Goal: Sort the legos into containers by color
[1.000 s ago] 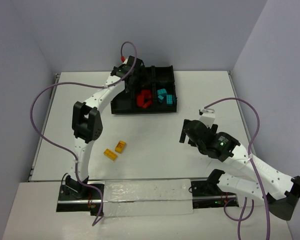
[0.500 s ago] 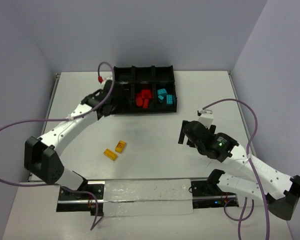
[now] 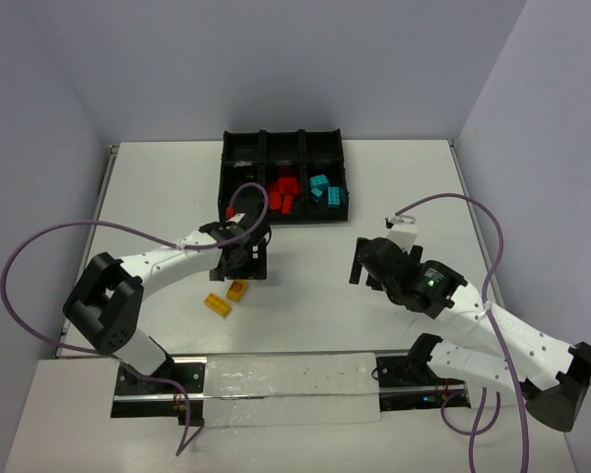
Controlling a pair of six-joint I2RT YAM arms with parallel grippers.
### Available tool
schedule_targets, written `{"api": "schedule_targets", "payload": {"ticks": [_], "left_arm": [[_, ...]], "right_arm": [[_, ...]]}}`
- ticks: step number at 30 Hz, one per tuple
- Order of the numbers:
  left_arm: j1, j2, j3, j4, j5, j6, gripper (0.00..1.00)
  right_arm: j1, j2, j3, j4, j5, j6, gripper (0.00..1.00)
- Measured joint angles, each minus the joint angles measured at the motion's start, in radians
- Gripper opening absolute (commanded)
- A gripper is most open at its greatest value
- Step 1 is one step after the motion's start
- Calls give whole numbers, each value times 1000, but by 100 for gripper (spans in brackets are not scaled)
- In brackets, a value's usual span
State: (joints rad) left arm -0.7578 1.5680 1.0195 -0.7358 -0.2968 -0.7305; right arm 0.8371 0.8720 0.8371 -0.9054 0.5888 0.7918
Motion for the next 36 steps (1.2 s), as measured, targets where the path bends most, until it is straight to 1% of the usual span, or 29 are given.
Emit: {"api": "schedule_targets", "payload": {"ticks": [4, 7, 8, 9, 12, 13, 14, 15, 16, 20, 26, 31, 36], "left_arm": [[0, 74, -17, 34, 34, 6, 84], [0, 98, -25, 41, 43, 5, 77], [0, 106, -26, 42, 44, 3, 71], [0, 112, -27, 44, 44, 0, 70], [-2, 115, -26, 51, 46, -3, 31], [-3, 116, -25, 49, 44, -4, 16], [-5, 116, -22, 45, 40, -5, 8], [-6, 116, -13, 37, 38, -7, 2], [-8, 117, 2, 26, 32, -7, 0], [-9, 128, 120, -32, 8, 2, 0], [20, 169, 420, -79, -17, 54, 0], [130, 245, 625, -73, -36, 90, 0], [240, 369, 756, -63, -55, 92, 0]], "right_arm": [[1, -15, -1, -1, 2, 0, 99], [1, -21, -1, -1, 3, 0, 99], [1, -23, -1, -1, 3, 0, 99], [1, -26, -2, -2, 3, 0, 99], [1, -31, -7, -3, 3, 0, 99], [1, -32, -7, -4, 3, 0, 99], [1, -32, -8, -5, 3, 0, 99], [1, -32, -8, -5, 3, 0, 99], [1, -32, -8, -5, 3, 0, 99], [1, -31, -8, -5, 3, 0, 99], [1, -32, -8, -5, 4, 0, 99], [1, -39, -8, -10, 10, 1, 99], [1, -49, -7, -26, 13, 4, 99]]}}
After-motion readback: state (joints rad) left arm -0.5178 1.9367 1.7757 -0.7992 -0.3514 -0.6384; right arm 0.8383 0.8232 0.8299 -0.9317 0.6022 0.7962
